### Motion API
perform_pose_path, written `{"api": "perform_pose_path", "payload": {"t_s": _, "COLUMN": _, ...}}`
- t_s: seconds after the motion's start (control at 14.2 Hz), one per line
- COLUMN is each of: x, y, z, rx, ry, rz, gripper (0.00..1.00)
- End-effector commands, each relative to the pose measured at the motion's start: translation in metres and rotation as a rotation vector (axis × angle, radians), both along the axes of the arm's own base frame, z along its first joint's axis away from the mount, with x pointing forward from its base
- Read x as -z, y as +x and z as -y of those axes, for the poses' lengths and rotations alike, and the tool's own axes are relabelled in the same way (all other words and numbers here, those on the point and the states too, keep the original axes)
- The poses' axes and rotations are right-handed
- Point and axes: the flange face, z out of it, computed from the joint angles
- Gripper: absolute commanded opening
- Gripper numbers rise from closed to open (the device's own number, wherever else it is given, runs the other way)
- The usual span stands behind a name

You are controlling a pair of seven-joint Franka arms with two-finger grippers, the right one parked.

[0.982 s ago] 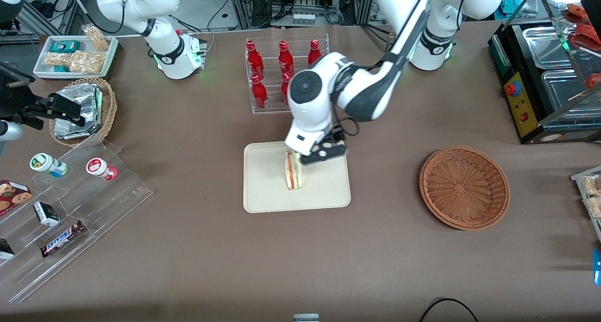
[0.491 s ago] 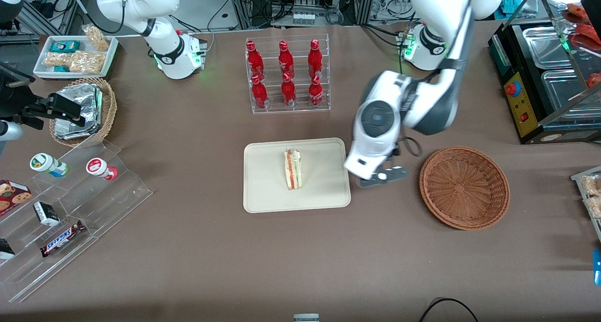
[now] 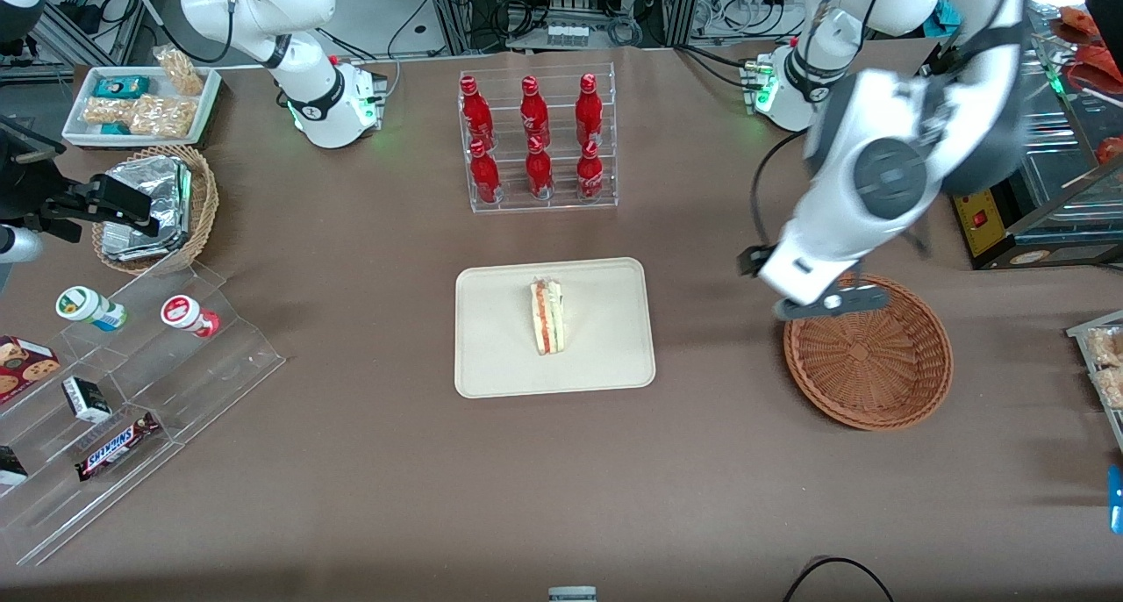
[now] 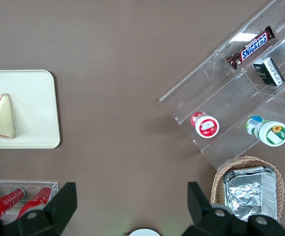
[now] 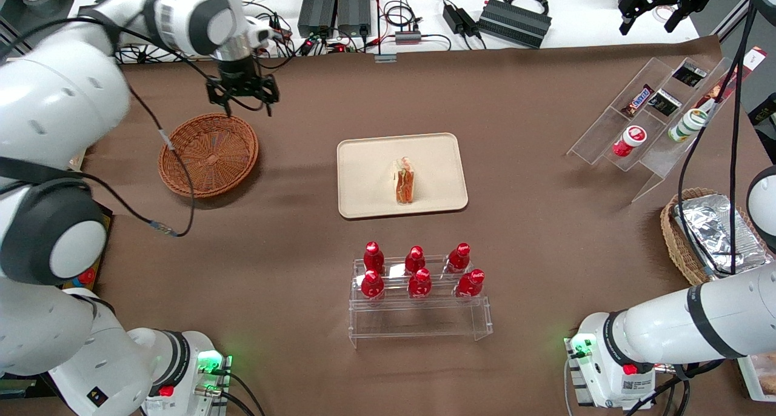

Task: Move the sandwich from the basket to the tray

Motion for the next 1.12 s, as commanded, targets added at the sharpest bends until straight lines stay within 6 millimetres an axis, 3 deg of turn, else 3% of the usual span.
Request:
{"api": "perform_pose_path", "payload": {"t_s": 0.0, "x": -0.039, "y": -0.007, "z": -0.042, "rx": 0.050, "ry": -0.045, "rz": -0.015, "gripper": 1.00}}
{"api": "perform_pose_path", "payload": {"t_s": 0.14, "x": -0.079, "y": -0.009, "z": -0.065, "rx": 0.103, "ry": -0.036, "rz": -0.003, "gripper": 1.00}}
{"api": "perform_pose_path", "payload": {"t_s": 0.35, "x": -0.108, "y": -0.005, "z": -0.093, "rx": 0.138, "ry": -0.055, "rz": 0.030, "gripper": 1.00}}
{"api": "perform_pose_path", "payload": {"t_s": 0.77, "x": -0.139, "y": -0.012, "z": -0.142, "rx": 0.127, "ry": -0.017, "rz": 0.093, "gripper": 1.00}}
{"api": "perform_pose_path", "payload": {"t_s": 1.05, "x": -0.148, "y": -0.008, "z": -0.157, "rx": 0.099, "ry": -0.020, "rz": 0.131, "gripper": 1.00}}
